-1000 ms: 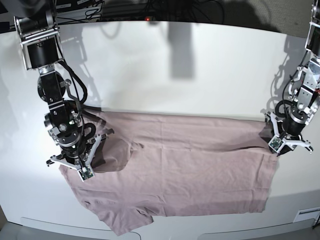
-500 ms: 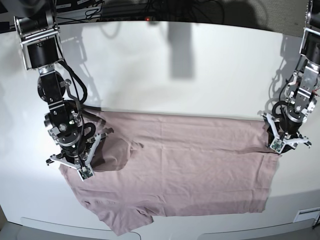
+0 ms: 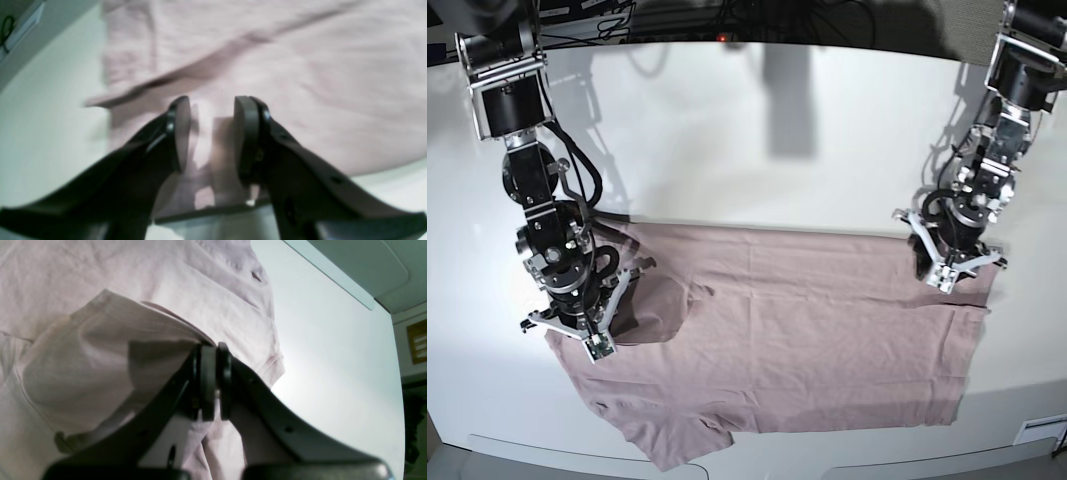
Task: Fold the T-shirt properly
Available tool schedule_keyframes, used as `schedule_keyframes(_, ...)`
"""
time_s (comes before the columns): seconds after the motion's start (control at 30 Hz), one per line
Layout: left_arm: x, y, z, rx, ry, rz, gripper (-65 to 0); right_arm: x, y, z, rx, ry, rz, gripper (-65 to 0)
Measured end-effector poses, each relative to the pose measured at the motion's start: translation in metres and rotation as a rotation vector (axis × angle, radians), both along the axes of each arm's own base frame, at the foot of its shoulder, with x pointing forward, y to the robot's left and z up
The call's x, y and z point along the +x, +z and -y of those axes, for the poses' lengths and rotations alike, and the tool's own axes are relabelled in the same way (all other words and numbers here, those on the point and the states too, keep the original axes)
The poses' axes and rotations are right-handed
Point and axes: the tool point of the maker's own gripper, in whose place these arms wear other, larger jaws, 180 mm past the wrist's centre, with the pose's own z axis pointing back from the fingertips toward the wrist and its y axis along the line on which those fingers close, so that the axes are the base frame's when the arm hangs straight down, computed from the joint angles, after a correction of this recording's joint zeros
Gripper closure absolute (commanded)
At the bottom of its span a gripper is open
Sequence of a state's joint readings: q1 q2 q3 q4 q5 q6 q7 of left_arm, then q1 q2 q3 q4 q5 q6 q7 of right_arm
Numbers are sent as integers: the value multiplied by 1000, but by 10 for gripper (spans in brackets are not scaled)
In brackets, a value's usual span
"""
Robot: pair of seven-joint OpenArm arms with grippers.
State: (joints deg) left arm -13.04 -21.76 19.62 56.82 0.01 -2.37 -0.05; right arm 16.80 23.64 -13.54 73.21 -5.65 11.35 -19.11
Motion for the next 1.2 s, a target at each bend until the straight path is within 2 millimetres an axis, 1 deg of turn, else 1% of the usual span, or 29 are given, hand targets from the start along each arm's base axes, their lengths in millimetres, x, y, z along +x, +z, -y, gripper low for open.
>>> schedule_keyframes(0.03,1,0,3,2,2,7,-217,0,0,0,0,0,0,0)
schedule_keyframes(0.07,2,3,5,-4,3,22,-217,0,1,0,1,2,4,-28)
schedule_keyframes(0.13,3,3,5,-5,3,27,-217,2,4,-3,4,17,28,-185)
schedule_keyframes(0.17,2,3,4,-2,5,25,-217,3,5,-3,5,17,30,-243)
schedule_keyframes(0.2,2,3,3,0,7,22,-217,3,5,-3,0,18,30,-278)
schedule_keyframes(0.23,2,3,2,3,9,23,-217,3,5,-2,-21,20,32,-293)
schedule_keyframes(0.53,2,3,1,3,11,25,-217,5,9,-5,-3,30,53,-293)
schedule_keyframes(0.73,2,3,1,-6,15,24,-217,-6,-10,-2,81,-33,-55,-293)
schedule_keyframes(0.8,-1,-3,-2,-39,57,-23,-217,-10,-16,-1,117,-66,-79,-293)
schedule_keyframes(0.87,-2,-9,-4,-43,86,-65,-217,-19,-27,0,186,-124,-117,-293)
schedule_keyframes(0.97,-1,-10,-10,-41,123,-98,-217,-37,-47,4,306,-237,-214,-293)
schedule_keyframes(1.0,-1,-10,-13,-48,143,-108,-217,-41,-51,4,327,-243,-243,-293)
schedule_keyframes(1.1,-3,-12,-27,-131,229,-161,-217,-42,-48,11,384,-268,-252,-293)
schedule_keyframes(1.2,-8,-15,-30,-220,236,-230,-217,-50,-52,25,388,-311,-288,-293)
